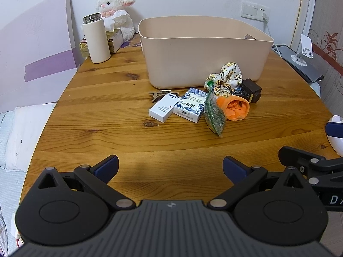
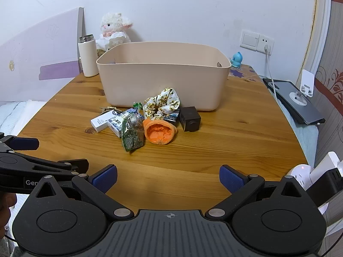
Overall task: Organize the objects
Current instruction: 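Move both tools toward the pile of items in front of the basket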
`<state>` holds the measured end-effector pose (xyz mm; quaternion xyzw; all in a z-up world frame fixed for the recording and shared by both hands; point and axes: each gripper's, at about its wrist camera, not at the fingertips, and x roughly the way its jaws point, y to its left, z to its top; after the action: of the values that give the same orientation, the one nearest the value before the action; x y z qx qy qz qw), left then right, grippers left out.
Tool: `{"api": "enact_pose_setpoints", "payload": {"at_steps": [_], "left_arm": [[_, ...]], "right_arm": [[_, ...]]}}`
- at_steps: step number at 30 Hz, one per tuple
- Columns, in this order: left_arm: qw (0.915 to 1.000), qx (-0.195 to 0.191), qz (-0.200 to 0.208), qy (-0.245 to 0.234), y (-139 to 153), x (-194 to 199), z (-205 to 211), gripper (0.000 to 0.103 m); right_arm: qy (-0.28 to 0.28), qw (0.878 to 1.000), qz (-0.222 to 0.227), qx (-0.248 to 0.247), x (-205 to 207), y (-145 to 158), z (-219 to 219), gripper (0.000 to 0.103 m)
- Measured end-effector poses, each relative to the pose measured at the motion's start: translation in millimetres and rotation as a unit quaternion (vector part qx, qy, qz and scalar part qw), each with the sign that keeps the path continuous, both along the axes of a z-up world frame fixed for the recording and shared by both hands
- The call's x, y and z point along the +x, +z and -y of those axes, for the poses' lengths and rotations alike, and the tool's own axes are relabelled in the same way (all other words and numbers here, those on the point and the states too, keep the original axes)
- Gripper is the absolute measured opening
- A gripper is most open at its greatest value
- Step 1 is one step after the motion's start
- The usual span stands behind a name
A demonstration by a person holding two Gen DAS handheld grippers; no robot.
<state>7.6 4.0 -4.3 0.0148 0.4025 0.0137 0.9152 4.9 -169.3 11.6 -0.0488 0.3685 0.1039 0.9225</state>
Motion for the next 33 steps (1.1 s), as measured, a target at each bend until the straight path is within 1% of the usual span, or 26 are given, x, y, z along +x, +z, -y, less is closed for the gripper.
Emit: {"api": "enact_pose_setpoints", "payload": {"at_steps": [6,33], "left_arm": [[1.0000,0.002,-0.004,0.003,-2.8,2.0,-1.0,0.103],[0.9999,-0.001,-0.014,0.000,-9.7,8.1,-0.1,0.103]], "right_arm": [[0.001,1.000,0.014,-0.014,-0.5,-0.6,-5.0,0.103],[0.005,1.000,0.010,-0.017,5.5,-5.8,-6.4,0.103]]}}
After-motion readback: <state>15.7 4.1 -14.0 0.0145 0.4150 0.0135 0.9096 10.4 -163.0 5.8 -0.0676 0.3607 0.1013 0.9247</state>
